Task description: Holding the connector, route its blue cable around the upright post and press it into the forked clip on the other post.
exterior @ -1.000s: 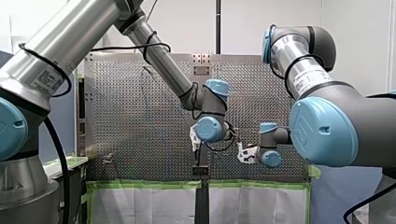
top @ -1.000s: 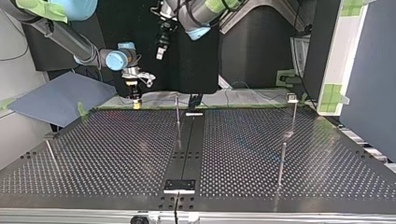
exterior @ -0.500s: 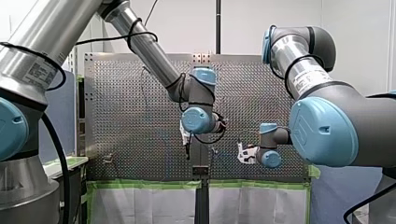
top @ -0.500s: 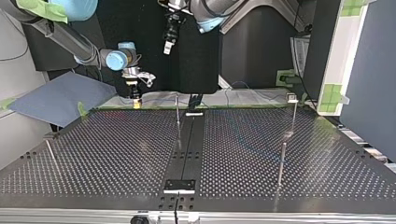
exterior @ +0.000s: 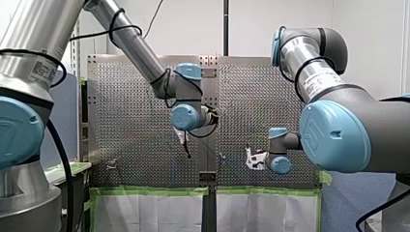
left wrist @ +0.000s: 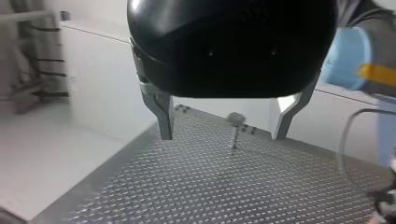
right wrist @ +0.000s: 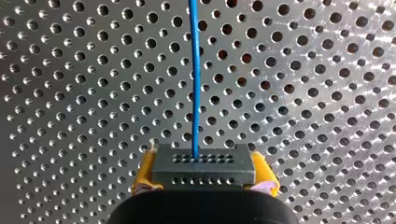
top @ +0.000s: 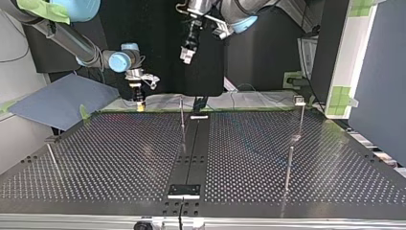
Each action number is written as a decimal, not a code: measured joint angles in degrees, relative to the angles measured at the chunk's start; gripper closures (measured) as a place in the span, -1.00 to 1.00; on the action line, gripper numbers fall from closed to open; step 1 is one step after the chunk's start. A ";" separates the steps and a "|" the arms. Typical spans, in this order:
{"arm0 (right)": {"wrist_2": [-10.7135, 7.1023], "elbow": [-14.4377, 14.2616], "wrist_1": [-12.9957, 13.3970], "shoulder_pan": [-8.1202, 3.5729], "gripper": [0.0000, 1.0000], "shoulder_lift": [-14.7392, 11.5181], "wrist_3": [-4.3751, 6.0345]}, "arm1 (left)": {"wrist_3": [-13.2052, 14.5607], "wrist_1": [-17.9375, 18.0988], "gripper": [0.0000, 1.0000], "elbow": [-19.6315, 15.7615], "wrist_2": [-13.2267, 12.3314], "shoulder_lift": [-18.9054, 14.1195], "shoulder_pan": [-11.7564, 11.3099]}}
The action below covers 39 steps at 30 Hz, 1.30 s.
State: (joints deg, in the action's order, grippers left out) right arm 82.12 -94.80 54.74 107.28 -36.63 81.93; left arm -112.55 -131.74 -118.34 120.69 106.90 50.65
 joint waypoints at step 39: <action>7.06 1.89 -9.07 -0.31 1.00 -8.78 -0.09 | -0.25 8.67 -1.00 -19.37 -5.34 -10.97 -5.55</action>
State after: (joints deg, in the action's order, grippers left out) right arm 89.18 -92.91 45.67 106.98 -45.41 81.84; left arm -112.80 -123.08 -137.71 115.35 95.93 45.11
